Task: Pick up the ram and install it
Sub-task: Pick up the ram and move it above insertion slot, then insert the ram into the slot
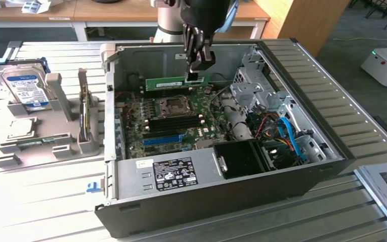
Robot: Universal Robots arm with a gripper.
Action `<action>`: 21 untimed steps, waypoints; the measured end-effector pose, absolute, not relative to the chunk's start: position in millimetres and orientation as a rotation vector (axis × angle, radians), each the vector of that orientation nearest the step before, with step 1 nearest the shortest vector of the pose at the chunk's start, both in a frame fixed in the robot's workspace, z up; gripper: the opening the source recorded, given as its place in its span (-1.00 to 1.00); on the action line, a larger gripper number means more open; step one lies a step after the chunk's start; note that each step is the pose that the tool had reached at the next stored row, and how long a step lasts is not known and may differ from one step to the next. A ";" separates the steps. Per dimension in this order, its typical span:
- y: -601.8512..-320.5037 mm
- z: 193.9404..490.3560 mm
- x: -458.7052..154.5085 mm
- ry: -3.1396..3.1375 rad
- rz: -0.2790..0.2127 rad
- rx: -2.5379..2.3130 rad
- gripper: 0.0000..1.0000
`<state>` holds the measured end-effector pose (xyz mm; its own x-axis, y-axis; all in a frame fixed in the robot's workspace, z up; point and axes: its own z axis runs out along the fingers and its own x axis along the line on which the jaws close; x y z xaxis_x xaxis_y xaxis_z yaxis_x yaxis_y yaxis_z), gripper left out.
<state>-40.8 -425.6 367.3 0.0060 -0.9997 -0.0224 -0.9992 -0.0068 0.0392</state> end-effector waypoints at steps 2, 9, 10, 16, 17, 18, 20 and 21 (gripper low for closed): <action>-425.6 365.6 -40.8 -2.205 -0.068 2.219 -0.76; -425.6 364.9 -40.8 -2.205 -0.068 2.219 -0.76; -425.6 364.4 -40.8 -2.205 -0.068 2.220 -0.76; -425.6 359.8 -40.8 -2.205 -0.068 2.219 -0.76; -425.6 358.9 -40.8 -2.205 -0.068 2.219 -0.76; -425.6 358.0 -40.8 -2.205 -0.068 2.219 -0.76; -425.6 356.3 -40.8 -2.205 -0.068 2.219 -0.76; -425.6 355.3 -40.8 -2.205 -0.068 2.219 -0.76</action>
<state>-40.8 -425.6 355.3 0.0060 -0.9997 -0.0223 -0.9992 -0.0068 0.0393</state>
